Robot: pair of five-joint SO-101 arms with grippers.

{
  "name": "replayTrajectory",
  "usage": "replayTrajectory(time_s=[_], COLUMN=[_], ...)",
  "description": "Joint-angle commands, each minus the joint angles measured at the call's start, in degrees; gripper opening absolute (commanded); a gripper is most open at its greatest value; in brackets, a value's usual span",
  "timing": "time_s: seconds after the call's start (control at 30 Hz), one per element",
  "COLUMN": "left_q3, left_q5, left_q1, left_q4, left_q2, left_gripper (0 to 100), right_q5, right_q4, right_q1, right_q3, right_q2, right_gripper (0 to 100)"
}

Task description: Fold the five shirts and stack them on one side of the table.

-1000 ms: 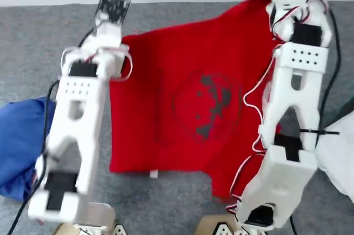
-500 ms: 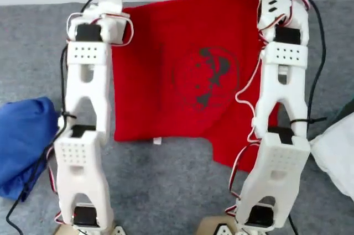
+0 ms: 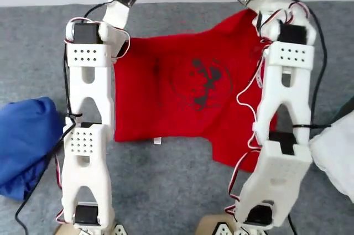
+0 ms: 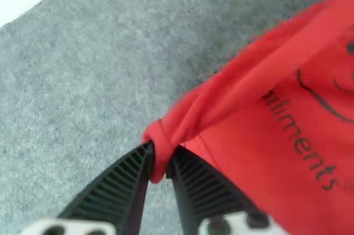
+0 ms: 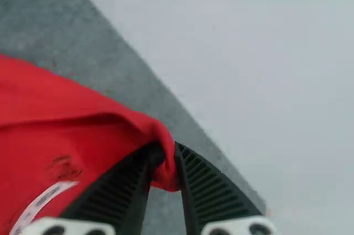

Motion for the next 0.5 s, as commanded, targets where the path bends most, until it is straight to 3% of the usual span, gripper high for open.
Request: replayTrajectory(time_s=[0.0, 0.13, 0.47], left_q3=[-0.8, 8.3, 45.0], left_q5=[-1.3, -5.7, -14.6], left_q1=[-0.6, 0.2, 0.4], left_q4=[1.8, 1.8, 1.7], left_q2=[-2.3, -7.2, -28.3], left_gripper=[0, 0, 0], right_q5=[0.4, 0.4, 0.4], right_q4=[8.8, 16.7, 39.7], right_q1=[0.4, 0.7, 1.9], right_q3=[-2.3, -2.3, -2.3], right_q2=[-7.1, -9.4, -15.2], right_gripper=[1.0, 1.0, 1.1])
